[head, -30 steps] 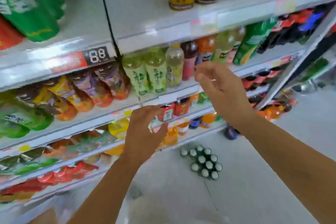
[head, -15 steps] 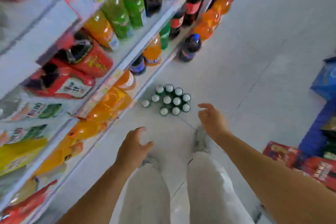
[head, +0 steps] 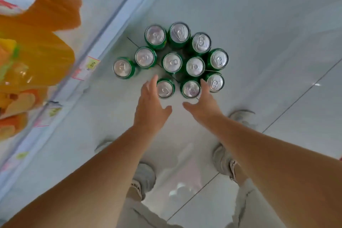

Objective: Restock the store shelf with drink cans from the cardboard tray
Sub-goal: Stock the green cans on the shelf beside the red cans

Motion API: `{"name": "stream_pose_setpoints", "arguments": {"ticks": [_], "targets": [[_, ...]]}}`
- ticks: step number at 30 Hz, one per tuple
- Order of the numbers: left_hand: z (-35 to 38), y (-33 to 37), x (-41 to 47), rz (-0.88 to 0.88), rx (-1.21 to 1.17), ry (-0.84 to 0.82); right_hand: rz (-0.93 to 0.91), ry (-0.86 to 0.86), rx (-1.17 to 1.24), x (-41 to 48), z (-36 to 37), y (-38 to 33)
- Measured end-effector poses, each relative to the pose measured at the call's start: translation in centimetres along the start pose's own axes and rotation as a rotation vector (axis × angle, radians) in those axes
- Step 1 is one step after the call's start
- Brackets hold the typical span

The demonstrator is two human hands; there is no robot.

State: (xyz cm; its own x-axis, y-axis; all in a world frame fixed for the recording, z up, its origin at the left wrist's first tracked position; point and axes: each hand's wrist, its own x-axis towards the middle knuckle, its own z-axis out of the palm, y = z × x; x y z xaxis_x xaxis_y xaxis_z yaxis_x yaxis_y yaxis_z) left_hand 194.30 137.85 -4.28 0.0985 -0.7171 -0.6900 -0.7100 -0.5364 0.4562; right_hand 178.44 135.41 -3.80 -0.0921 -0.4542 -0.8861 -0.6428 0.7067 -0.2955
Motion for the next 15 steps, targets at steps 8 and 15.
{"name": "stream_pose_setpoints", "arguments": {"ticks": [8,15], "targets": [[2.6,-2.5,5.0,0.131,-0.022,0.016,-0.059,0.273,-0.018,3.9,3.9,1.8],[-2.5,-1.0,0.2,0.061,-0.102,0.1,-0.079,0.283,-0.065,-1.3,1.0,0.3]]}}
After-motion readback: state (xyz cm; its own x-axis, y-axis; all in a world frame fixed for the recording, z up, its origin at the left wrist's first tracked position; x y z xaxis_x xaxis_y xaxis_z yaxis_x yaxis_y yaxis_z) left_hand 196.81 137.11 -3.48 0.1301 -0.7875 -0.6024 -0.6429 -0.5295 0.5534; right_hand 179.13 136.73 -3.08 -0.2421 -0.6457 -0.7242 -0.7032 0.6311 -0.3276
